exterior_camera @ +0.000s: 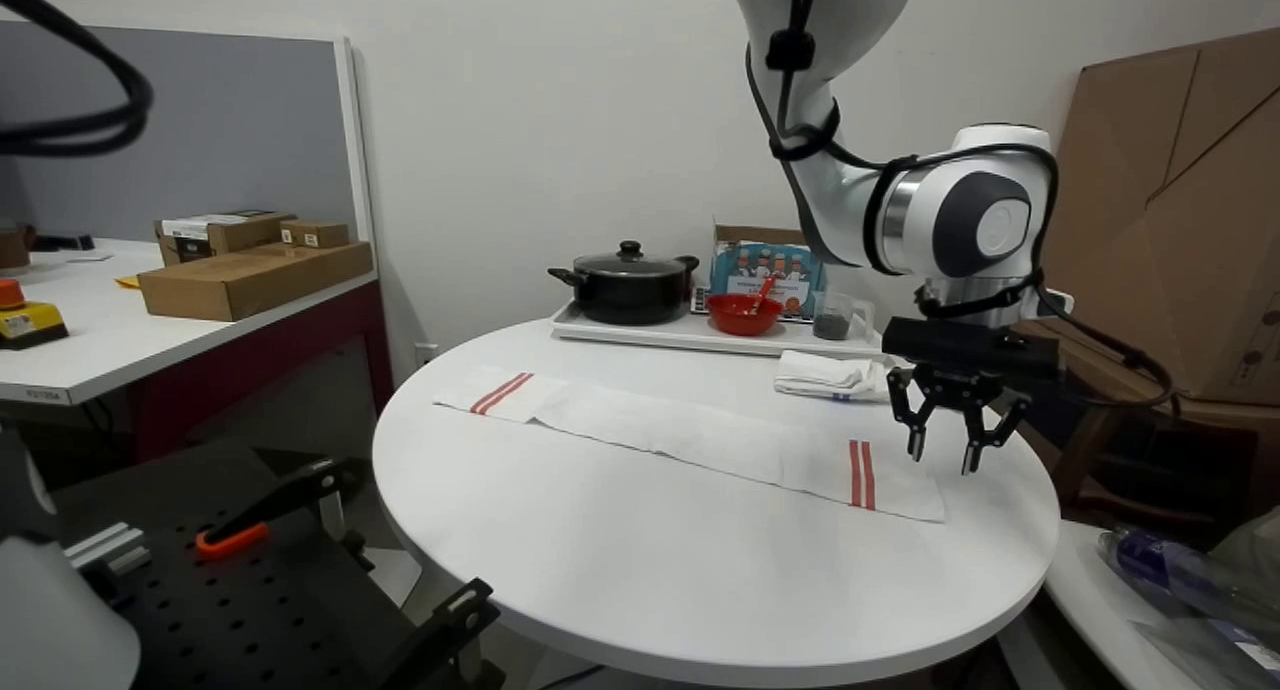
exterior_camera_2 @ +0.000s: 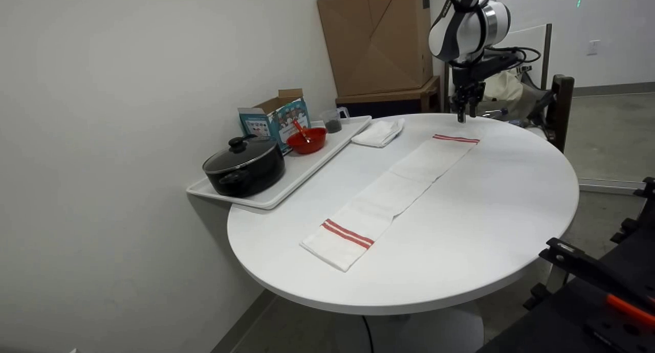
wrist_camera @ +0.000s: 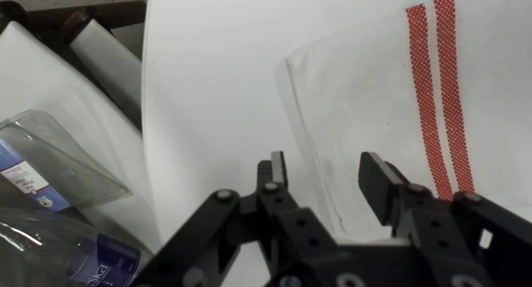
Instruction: Fold the towel
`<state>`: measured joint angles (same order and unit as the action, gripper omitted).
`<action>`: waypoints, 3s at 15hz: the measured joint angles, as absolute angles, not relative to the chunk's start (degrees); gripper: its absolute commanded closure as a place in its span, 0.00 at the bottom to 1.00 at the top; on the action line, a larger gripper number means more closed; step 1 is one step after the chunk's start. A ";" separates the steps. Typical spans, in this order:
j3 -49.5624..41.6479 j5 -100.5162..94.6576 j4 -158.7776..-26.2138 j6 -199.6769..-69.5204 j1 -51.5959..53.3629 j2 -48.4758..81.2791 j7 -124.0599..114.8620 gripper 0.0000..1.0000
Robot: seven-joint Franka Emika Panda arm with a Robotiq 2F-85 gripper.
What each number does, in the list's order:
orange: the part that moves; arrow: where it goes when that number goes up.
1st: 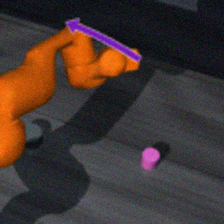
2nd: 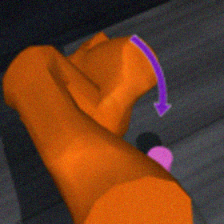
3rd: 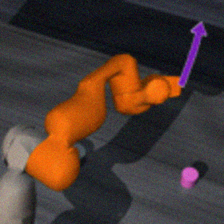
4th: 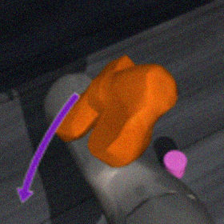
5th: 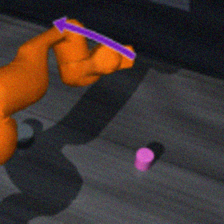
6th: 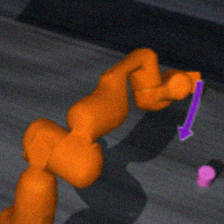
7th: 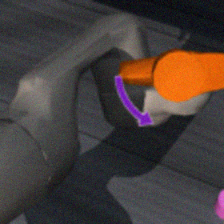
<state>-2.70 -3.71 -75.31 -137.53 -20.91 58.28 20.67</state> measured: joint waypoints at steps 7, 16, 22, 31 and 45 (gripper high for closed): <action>-2.48 -3.67 -74.30 -136.58 -21.25 60.73 20.67 0.49; -2.19 -3.07 -74.01 -135.74 -21.54 61.10 20.45 0.96; -2.52 0.50 -76.63 -134.06 -21.87 56.89 15.65 0.90; -5.26 3.74 -85.70 -134.06 -23.51 40.00 11.06 0.90; -2.31 2.67 -114.09 -142.75 -5.41 17.06 1.94 0.91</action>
<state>-2.31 2.67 -114.09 -142.75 -5.41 17.06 1.94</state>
